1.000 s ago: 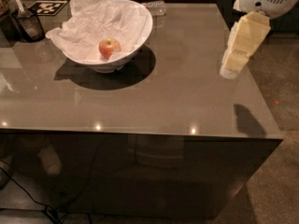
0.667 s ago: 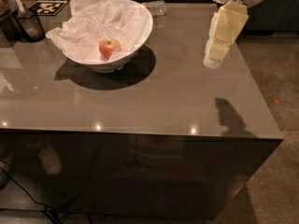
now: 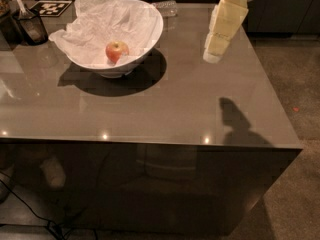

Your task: Pick apple from white bowl

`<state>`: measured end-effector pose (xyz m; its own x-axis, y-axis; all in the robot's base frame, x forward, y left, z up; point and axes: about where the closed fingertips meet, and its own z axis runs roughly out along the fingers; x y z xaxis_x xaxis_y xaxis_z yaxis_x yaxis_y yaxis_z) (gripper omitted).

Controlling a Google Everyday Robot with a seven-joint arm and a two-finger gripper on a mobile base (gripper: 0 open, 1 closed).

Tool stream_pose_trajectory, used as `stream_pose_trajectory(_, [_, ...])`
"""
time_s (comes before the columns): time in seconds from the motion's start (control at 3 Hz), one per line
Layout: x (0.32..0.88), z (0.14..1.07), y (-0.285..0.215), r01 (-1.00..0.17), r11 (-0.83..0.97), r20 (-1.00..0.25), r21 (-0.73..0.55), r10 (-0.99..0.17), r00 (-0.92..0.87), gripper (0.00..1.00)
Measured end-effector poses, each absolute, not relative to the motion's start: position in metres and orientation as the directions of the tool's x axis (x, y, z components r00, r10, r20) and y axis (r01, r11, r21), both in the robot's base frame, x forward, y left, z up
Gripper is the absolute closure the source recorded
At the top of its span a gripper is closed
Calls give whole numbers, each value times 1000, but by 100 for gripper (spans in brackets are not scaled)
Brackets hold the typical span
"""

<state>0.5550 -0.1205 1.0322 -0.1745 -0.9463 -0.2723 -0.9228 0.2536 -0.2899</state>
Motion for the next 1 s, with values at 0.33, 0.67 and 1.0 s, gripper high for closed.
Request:
stream_pose_trajectory(0.33, [587,1034,-91,-933,221,-273,-285,-951,-143,0])
stream_pose_trajectory(0.67, [624,1040,-51,-933,175,-264,-315,-960,-90,0])
stream_pose_trajectory(1.0, [636,1048,-37,-922,172,-291,-348,-954,-68,0])
